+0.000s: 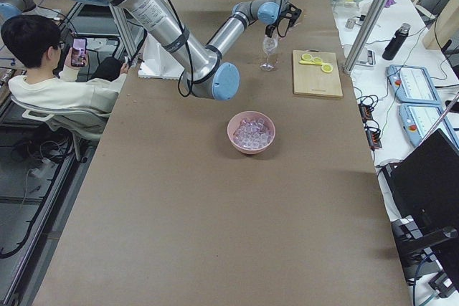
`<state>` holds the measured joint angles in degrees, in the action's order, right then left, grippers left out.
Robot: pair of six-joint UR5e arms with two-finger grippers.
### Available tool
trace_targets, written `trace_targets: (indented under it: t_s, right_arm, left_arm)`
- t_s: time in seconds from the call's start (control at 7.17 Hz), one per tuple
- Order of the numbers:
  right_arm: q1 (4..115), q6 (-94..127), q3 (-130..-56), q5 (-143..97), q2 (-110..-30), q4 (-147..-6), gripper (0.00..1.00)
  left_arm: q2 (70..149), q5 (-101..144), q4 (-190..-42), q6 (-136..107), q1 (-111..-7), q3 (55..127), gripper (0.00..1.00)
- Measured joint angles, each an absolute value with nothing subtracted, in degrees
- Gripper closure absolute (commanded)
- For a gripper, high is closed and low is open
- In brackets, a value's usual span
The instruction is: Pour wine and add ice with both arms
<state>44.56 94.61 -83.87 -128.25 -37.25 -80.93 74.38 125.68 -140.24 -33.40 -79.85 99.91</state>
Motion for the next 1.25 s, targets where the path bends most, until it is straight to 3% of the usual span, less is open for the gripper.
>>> trace_targets:
  t_s: [0.28, 0.56, 1.25]
  right_arm:
    - [45.29, 93.47, -84.12, -128.37, -37.42, -81.68, 0.07]
    - [48.94, 84.43, -87.81, -129.01, -39.49, -88.32, 0.06]
    - [61.67, 52.3, -98.46, -129.57, -57.79, -97.06, 0.06]
  left_arm:
    - [78.02, 131.16, -123.93, -26.39, -82.55, 102.87, 0.03]
    - [83.17, 134.1, -108.98, -20.81, -83.32, 103.3, 0.02]
    - [100.27, 134.1, -70.48, -0.8, -90.71, 103.31, 0.02]
